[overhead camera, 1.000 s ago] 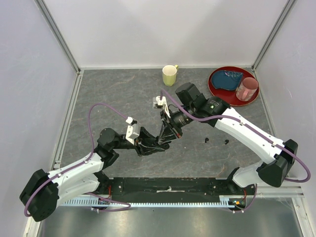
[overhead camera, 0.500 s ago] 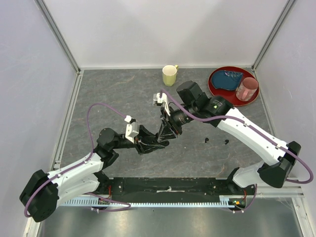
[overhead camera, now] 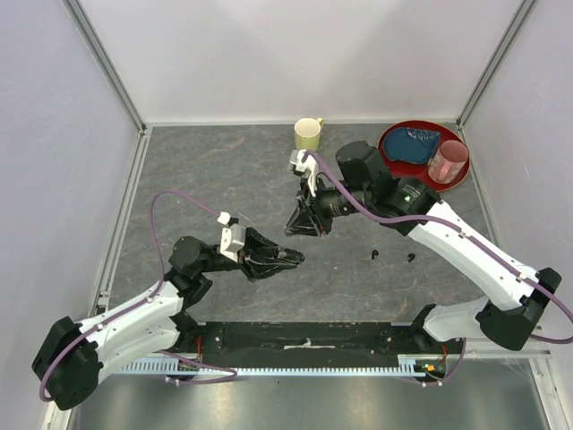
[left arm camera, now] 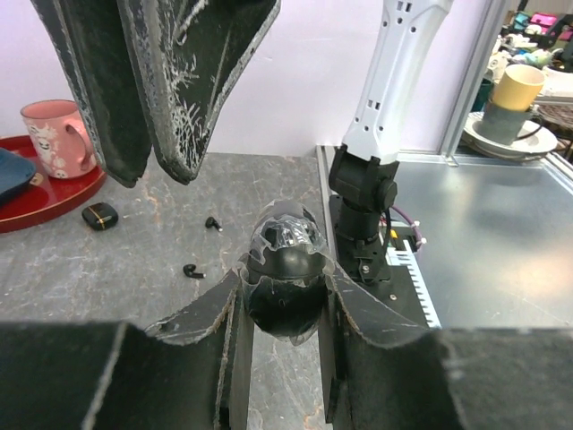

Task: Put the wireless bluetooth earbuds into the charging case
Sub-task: Place the earbud in the charging case, then place the charging case at the center of the board.

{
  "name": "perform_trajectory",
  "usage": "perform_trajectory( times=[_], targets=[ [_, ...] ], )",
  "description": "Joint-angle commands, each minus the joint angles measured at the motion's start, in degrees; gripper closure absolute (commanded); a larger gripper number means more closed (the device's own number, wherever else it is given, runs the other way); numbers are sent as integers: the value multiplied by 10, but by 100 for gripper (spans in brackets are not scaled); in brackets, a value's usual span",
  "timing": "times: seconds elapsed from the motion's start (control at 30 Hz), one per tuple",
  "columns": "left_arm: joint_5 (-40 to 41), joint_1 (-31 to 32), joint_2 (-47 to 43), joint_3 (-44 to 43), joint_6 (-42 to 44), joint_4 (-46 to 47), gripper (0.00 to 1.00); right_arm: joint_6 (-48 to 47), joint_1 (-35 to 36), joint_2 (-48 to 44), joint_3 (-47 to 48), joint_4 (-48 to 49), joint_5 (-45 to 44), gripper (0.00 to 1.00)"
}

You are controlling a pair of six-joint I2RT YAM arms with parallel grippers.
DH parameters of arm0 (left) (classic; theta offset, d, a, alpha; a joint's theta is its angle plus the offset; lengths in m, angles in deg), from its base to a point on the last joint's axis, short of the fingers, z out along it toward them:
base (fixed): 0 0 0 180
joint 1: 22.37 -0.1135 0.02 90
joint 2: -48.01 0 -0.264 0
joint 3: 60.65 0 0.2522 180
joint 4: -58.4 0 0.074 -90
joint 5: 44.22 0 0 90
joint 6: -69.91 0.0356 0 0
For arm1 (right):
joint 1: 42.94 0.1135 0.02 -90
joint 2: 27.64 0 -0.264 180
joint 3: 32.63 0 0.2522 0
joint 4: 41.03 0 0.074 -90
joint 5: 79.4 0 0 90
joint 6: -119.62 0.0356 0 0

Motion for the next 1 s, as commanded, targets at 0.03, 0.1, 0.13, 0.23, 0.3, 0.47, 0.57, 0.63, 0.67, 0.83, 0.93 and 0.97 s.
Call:
perform_trajectory(
  times=[0.03,0.1,0.13,0.23,0.3,0.47,0.57,0.63,0.67,0.83,0.93,0.97],
  targets=[
    [55,2,-26,10,26,22,98,48,0,-30,-33,61,-49,70],
    [73,2,-31,13,29,22,98,60,0,-35,-50,71,-63,70],
    [78,1,-35,15,31,22,98,64,0,-39,-55,77,-85,68],
    [107,1,-43,18,36,12,98,87,1,-46,-71,93,-137,66],
    [128,2,-49,19,42,-1,98,109,0,-47,-81,100,-191,65],
    [162,1,-58,20,48,-26,98,170,0,-47,-107,132,-272,64],
    [169,2,-59,13,49,-42,98,229,0,-59,-133,193,-266,62],
    [180,2,-62,11,46,-53,98,270,0,-67,-164,250,-253,61],
    [186,2,-62,12,43,-53,98,278,0,-70,-175,270,-242,60],
    [213,1,-57,11,31,-52,98,291,4,-67,-204,296,-240,59],
    [217,2,-54,9,29,-51,98,285,8,-58,-207,295,-222,59],
    [218,2,-53,9,29,-50,98,285,12,-57,-209,298,-213,59]
  ],
)
